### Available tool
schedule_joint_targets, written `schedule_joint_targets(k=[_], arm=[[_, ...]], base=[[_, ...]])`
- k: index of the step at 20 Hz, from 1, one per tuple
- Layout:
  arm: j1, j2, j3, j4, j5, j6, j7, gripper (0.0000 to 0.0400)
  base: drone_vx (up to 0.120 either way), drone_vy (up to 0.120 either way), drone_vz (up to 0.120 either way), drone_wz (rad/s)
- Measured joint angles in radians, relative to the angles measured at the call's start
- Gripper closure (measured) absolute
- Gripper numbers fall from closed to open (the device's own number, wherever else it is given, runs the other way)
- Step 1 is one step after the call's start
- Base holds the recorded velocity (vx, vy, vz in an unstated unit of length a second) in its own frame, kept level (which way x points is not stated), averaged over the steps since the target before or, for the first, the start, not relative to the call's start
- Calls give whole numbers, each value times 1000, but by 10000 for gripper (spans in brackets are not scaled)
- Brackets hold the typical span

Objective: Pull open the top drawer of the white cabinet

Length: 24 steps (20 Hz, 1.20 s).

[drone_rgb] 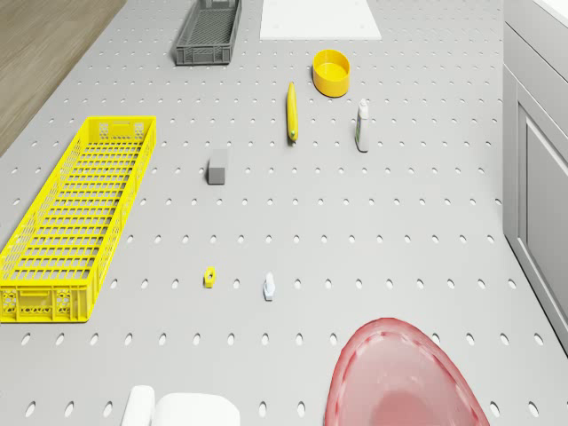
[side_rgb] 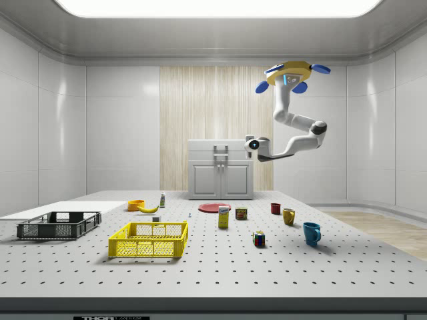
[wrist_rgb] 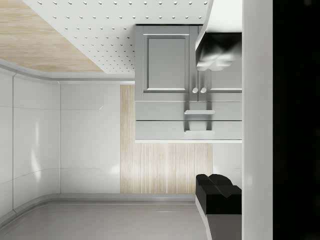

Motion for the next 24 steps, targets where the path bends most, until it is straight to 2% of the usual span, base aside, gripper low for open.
schedule_joint_targets(k=[5, 9, 24], arm=[[8, -9, -2, -1, -7, 7, 6, 95], [14, -15, 9, -13, -2, 27, 8, 95], [58, -8, 137, -111, 113, 192, -24, 95]], base=[[120, 0, 0, 0], [10, 0, 0, 0], [0, 0, 0, 0]])
